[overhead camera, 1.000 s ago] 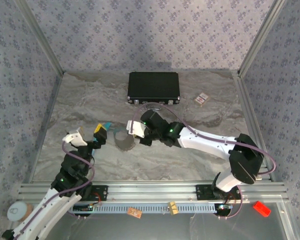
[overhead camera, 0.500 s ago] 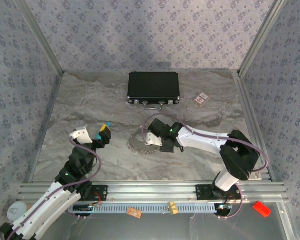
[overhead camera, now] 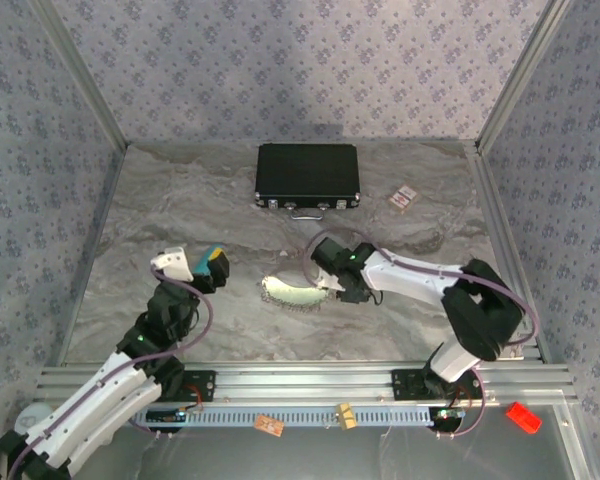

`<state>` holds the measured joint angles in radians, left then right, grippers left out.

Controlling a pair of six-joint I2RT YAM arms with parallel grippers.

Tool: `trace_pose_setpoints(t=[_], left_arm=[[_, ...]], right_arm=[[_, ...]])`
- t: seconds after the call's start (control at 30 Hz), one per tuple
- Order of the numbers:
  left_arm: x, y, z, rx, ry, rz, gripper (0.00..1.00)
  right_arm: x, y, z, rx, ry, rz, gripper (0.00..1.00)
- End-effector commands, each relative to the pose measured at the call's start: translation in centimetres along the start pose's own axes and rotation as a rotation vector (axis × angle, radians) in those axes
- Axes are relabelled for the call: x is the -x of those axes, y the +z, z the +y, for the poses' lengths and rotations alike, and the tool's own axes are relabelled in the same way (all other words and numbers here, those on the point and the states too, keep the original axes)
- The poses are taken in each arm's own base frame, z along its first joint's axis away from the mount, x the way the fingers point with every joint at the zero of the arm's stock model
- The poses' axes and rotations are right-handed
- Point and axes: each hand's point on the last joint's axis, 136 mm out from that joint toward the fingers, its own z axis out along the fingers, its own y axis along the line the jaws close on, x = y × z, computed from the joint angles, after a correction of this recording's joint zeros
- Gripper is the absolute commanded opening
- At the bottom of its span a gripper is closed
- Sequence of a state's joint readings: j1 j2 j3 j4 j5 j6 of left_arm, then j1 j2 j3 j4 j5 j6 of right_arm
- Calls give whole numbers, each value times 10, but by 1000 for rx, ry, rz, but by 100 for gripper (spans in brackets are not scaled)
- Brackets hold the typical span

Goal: Put the keys on the keyring

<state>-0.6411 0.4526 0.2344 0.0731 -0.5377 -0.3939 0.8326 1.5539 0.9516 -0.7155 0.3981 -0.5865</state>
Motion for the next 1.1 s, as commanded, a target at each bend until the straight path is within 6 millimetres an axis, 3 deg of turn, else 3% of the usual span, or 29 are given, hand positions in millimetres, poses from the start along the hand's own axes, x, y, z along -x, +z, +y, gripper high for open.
trace_pose_setpoints(t=[0.0, 0.07, 0.13, 0.2, 0.27, 0.37, 0.43, 0.53, 0.6, 0.8, 0.97, 1.07], left_arm=[[22, 4, -21, -66, -20, -21, 100], [18, 11, -30, -89, 6, 16, 100], [11, 19, -38, -103, 36, 66, 100], [5, 26, -45, -112, 70, 108, 100], [0, 33, -47, -103, 109, 136, 100], [-2, 44, -37, -42, 195, 151, 100], [3, 51, -18, 49, 250, 145, 100], [12, 58, 11, 162, 290, 127, 100], [19, 61, 24, 199, 281, 111, 100], [22, 67, 61, 289, 305, 89, 100], [6, 70, 101, 377, 250, 72, 100], [-3, 77, 112, 386, 252, 77, 100]], right_arm=[[19, -36, -22, -38, 224, -229, 39], [32, -64, -45, -55, 412, -460, 38], [28, -92, -75, -85, 624, -695, 39], [8, -102, -96, -137, 778, -817, 43], [-28, -104, -118, -255, 942, -849, 47], [-87, -79, -132, -402, 1183, -770, 54], [-125, -61, -138, -505, 1289, -712, 56], [-163, -32, -140, -585, 1386, -651, 56], [-177, -16, -141, -595, 1417, -630, 57], [-172, 19, -147, -548, 1374, -667, 57], [-148, 23, -165, -494, 1326, -799, 57], [-135, 41, -162, -441, 1276, -794, 56]])
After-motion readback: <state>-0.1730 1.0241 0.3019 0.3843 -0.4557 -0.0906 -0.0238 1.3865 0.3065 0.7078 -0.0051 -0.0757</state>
